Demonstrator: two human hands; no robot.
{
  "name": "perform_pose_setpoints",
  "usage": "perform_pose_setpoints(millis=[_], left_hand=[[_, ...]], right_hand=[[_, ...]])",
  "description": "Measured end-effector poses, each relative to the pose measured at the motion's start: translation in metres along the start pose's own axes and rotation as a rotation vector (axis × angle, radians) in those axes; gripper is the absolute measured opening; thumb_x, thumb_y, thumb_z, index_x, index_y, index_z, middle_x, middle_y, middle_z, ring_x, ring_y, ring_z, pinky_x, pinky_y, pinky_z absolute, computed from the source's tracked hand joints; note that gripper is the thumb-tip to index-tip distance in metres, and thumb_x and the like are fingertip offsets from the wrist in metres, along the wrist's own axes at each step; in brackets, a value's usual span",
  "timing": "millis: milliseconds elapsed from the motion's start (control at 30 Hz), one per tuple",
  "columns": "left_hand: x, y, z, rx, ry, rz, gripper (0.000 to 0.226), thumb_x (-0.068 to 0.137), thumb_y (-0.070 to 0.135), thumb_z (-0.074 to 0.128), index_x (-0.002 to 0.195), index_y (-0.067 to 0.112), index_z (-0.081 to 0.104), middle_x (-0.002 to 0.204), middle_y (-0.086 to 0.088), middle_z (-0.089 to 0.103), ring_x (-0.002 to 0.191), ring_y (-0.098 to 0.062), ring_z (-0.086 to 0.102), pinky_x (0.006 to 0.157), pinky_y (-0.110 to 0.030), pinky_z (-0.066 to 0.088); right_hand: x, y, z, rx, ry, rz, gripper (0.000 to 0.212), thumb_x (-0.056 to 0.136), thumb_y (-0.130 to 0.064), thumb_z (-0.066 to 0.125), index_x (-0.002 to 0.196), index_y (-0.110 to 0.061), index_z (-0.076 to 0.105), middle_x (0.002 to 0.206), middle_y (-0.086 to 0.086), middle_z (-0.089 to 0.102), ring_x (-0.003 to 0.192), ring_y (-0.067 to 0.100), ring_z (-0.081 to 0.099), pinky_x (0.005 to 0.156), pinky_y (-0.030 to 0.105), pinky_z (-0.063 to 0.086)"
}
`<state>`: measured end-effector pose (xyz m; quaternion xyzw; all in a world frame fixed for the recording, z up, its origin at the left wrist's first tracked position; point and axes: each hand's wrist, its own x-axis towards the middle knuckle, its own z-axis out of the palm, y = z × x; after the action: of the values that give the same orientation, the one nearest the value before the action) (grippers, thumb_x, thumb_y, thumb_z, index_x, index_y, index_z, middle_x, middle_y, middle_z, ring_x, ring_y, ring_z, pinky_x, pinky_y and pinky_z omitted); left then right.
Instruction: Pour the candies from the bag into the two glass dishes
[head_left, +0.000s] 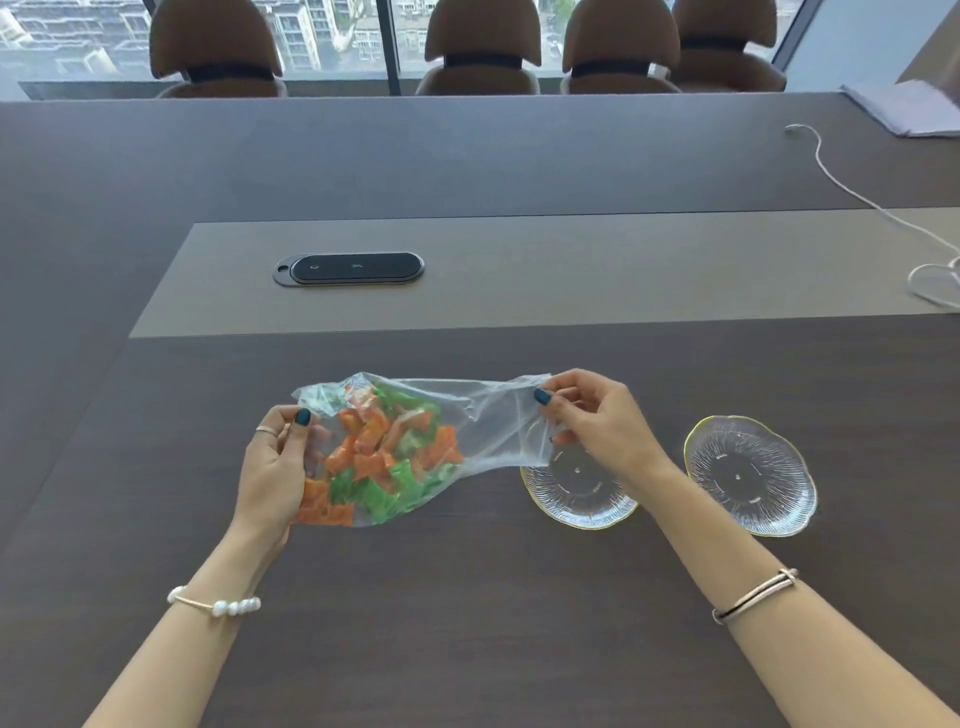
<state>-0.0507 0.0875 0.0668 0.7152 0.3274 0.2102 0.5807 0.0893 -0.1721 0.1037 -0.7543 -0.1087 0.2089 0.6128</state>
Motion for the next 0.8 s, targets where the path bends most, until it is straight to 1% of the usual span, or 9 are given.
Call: perform_pose_setpoints(millis=[100, 200, 267, 333, 400, 533, 633, 733, 800], left_hand=[[-0.002, 0.017, 0.018, -0.044, -0.035, 0.006, 0.02, 0.096, 0.024, 0.043, 0.079, 0.029, 0.054, 0.074, 0.001, 0.061, 0.056, -0.011, 0.045, 0.049, -0.016, 0.042], [-0.008, 0.025, 0.038, -0.052, -0.057, 0.003, 0.02, 0.096, 0.023, 0.043, 0.08, 0.027, 0.055, 0.073, 0.003, 0.06, 0.051, -0.003, 0.046, 0.048, -0.014, 0.043], [-0.013, 0.026, 0.051, -0.054, -0.071, 0.0, 0.021, 0.096, 0.019, 0.043, 0.08, 0.026, 0.055, 0.073, 0.002, 0.06, 0.048, -0.002, 0.046, 0.052, -0.017, 0.043], [-0.019, 0.028, 0.062, -0.056, -0.082, -0.002, 0.022, 0.096, 0.017, 0.042, 0.08, 0.026, 0.054, 0.072, 0.001, 0.06, 0.046, -0.001, 0.046, 0.049, -0.014, 0.042], [-0.023, 0.031, 0.071, -0.06, -0.08, 0.0, 0.023, 0.096, 0.017, 0.042, 0.079, 0.025, 0.055, 0.071, 0.001, 0.059, 0.046, -0.001, 0.045, 0.045, -0.01, 0.039], [-0.029, 0.043, 0.082, -0.067, -0.066, 0.01, 0.024, 0.096, 0.018, 0.041, 0.078, 0.026, 0.054, 0.071, 0.002, 0.059, 0.047, -0.002, 0.044, 0.044, -0.01, 0.037], [-0.032, 0.049, 0.088, -0.054, -0.059, 0.014, 0.026, 0.096, 0.016, 0.041, 0.077, 0.027, 0.054, 0.074, 0.0, 0.059, 0.052, -0.008, 0.043, 0.043, -0.011, 0.038], [-0.035, 0.047, 0.091, -0.041, -0.049, -0.011, 0.024, 0.096, 0.018, 0.041, 0.078, 0.026, 0.055, 0.073, 0.001, 0.059, 0.049, -0.004, 0.043, 0.042, -0.011, 0.039], [-0.038, 0.043, 0.09, -0.025, -0.039, -0.031, 0.023, 0.097, 0.019, 0.041, 0.078, 0.025, 0.055, 0.074, 0.001, 0.059, 0.05, -0.006, 0.043, 0.043, -0.012, 0.04]], right_hand=[[-0.002, 0.006, -0.028, 0.091, 0.032, 0.03, 0.005, 0.083, -0.012, 0.064, 0.08, -0.016, 0.066, 0.072, 0.006, 0.057, 0.061, 0.007, 0.058, 0.056, 0.021, 0.055], [-0.005, 0.015, -0.048, 0.135, 0.044, 0.058, 0.006, 0.084, -0.012, 0.063, 0.079, -0.015, 0.065, 0.068, 0.005, 0.055, 0.057, 0.003, 0.058, 0.059, 0.022, 0.057], [-0.008, 0.025, -0.059, 0.148, 0.056, 0.085, 0.005, 0.084, -0.011, 0.063, 0.079, -0.014, 0.064, 0.067, 0.004, 0.054, 0.056, 0.002, 0.058, 0.061, 0.023, 0.058], [-0.01, 0.036, -0.069, 0.163, 0.069, 0.118, 0.005, 0.084, -0.01, 0.063, 0.079, -0.012, 0.063, 0.066, 0.004, 0.053, 0.056, 0.003, 0.057, 0.061, 0.023, 0.058], [-0.012, 0.045, -0.078, 0.17, 0.077, 0.155, 0.006, 0.085, -0.009, 0.061, 0.08, -0.011, 0.062, 0.066, 0.004, 0.054, 0.058, 0.006, 0.057, 0.061, 0.022, 0.057], [-0.014, 0.059, -0.091, 0.219, 0.093, 0.227, 0.009, 0.086, -0.005, 0.059, 0.079, -0.01, 0.061, 0.071, 0.008, 0.056, 0.066, 0.016, 0.056, 0.057, 0.019, 0.056], [-0.016, 0.062, -0.097, 0.252, 0.093, 0.255, 0.009, 0.086, -0.003, 0.058, 0.079, -0.009, 0.06, 0.071, 0.007, 0.059, 0.063, 0.014, 0.059, 0.059, 0.018, 0.056], [-0.017, 0.063, -0.099, 0.267, 0.071, 0.253, 0.01, 0.086, -0.002, 0.058, 0.078, -0.009, 0.06, 0.07, 0.007, 0.06, 0.065, 0.014, 0.06, 0.063, 0.021, 0.058], [-0.016, 0.062, -0.099, 0.253, 0.05, 0.234, 0.01, 0.085, -0.003, 0.059, 0.078, -0.01, 0.061, 0.069, 0.006, 0.06, 0.068, 0.014, 0.06, 0.064, 0.022, 0.058]])
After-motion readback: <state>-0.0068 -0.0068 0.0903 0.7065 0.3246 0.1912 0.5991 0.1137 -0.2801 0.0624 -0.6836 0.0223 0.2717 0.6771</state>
